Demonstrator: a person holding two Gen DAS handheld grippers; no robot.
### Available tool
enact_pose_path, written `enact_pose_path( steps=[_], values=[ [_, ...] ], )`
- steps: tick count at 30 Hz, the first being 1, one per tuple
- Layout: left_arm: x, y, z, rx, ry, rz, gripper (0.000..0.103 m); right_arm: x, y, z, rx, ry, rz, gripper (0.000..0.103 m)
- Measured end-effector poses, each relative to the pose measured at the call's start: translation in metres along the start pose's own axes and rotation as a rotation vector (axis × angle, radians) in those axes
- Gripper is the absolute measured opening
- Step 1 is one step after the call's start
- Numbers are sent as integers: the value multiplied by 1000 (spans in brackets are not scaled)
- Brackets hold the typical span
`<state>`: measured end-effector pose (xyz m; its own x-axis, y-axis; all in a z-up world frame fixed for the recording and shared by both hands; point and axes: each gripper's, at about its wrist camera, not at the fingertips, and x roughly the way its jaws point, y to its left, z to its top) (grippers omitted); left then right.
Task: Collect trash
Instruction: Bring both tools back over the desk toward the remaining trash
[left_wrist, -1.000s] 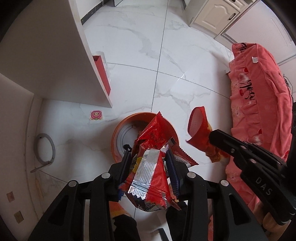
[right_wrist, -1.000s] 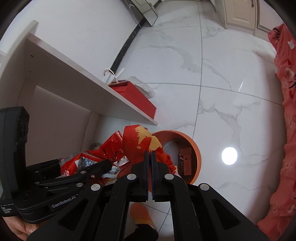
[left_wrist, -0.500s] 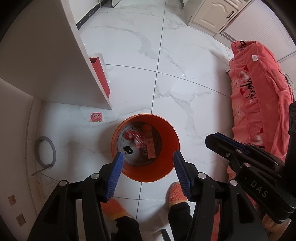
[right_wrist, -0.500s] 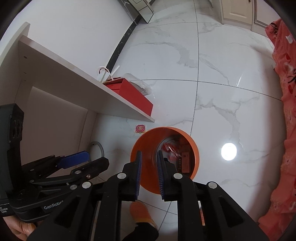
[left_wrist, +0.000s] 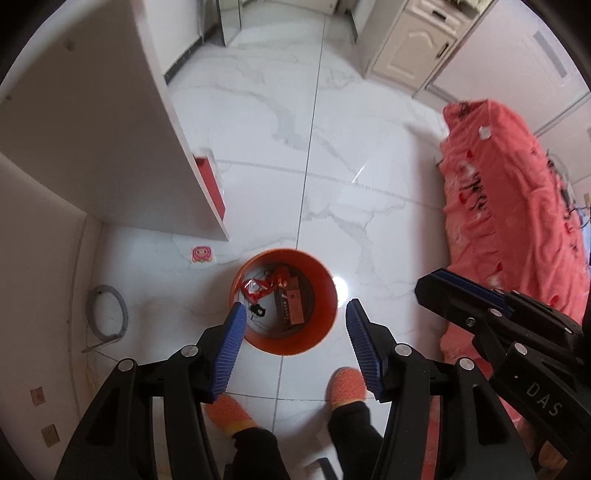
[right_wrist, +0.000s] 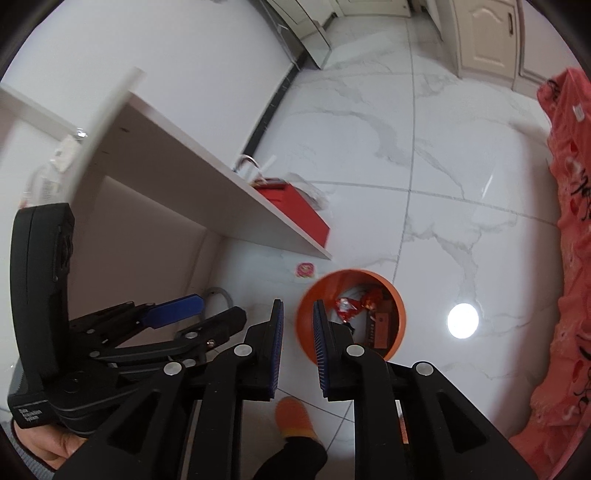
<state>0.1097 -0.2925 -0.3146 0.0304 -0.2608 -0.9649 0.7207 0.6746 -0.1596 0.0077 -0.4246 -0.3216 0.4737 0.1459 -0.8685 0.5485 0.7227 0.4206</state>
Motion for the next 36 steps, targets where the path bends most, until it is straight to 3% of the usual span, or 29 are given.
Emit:
enact_pose_path(
  steps=[4,9,16,18,31,36],
  values=[
    [-51,-3,-8,-29,-65,-6,58,-57,36,4,-51,-51,43,26],
    [-115,-1,-22,-51,-145,5,58,-115,80,8,-141,-100,99,27],
    [-196,14,-47,-116,-273,71,60,-167,140,10,-269,-144,183,28],
    [-212,15,-53,-140,-309,97,69,-176,155,7,-304,-149,204,32],
    [-291,75,-110,-333,-460,238,69,-191,253,-6,-526,-136,317,33],
    [-309,101,-130,-399,-480,276,69,-182,282,-8,-570,-129,348,41]
  ],
)
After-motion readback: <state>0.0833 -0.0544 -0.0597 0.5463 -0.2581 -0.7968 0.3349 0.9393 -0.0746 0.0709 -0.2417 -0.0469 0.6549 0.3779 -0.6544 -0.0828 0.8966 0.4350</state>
